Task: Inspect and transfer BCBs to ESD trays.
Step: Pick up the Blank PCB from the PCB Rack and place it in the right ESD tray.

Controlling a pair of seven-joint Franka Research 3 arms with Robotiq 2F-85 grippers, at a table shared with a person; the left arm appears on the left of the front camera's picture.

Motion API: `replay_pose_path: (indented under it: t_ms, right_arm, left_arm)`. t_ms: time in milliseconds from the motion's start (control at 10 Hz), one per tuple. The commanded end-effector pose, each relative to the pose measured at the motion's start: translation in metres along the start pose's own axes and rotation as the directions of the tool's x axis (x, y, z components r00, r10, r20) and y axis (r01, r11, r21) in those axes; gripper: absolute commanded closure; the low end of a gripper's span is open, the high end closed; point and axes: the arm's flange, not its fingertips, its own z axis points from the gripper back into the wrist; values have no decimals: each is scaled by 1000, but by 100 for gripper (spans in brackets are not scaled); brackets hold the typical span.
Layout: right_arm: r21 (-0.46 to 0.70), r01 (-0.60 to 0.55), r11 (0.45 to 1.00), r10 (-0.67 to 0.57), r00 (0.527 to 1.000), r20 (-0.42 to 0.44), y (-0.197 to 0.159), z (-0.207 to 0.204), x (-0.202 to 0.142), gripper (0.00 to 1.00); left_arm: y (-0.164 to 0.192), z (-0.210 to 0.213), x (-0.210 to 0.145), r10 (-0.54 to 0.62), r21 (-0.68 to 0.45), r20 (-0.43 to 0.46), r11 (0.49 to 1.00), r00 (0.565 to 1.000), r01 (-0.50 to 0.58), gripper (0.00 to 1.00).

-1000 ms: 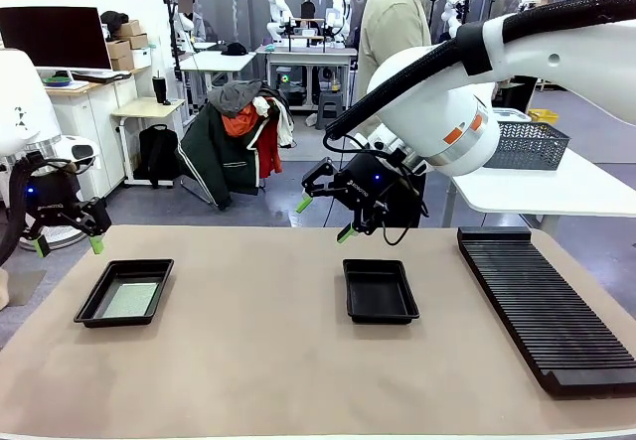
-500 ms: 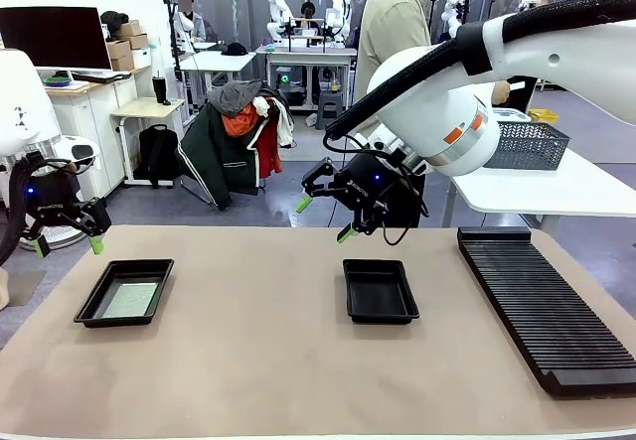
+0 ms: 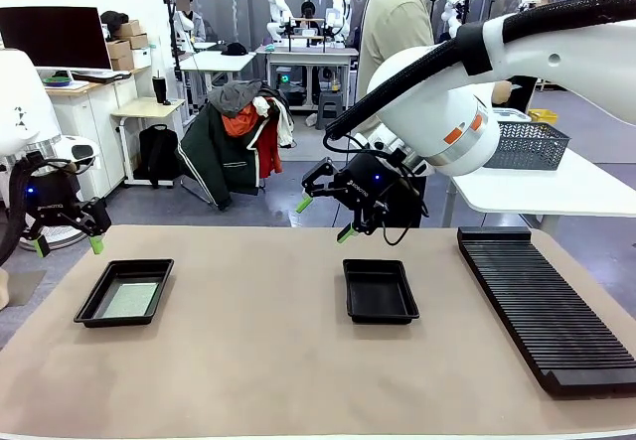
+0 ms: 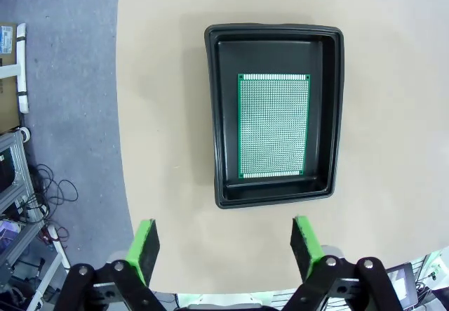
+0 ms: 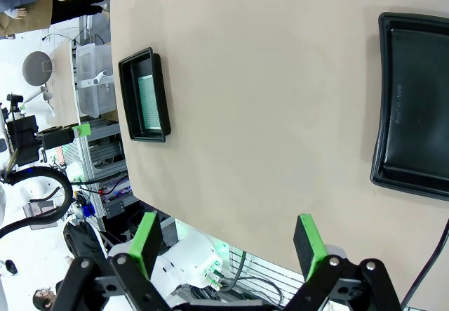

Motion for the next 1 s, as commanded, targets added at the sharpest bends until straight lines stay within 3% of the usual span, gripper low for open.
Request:
replay_pose_path:
  t_ms: [0,900]
  right_arm:
    - [-18,11,1000,-11,1000,10,1,0,0,0]
    - [-18,11,1000,-11,1000,10,1,0,0,0]
  left_arm:
    - [1,-3,-1,3,0,6,1000,1000,-3,0]
    - [1,-3,-1,3,0,6,1000,1000,-3,0]
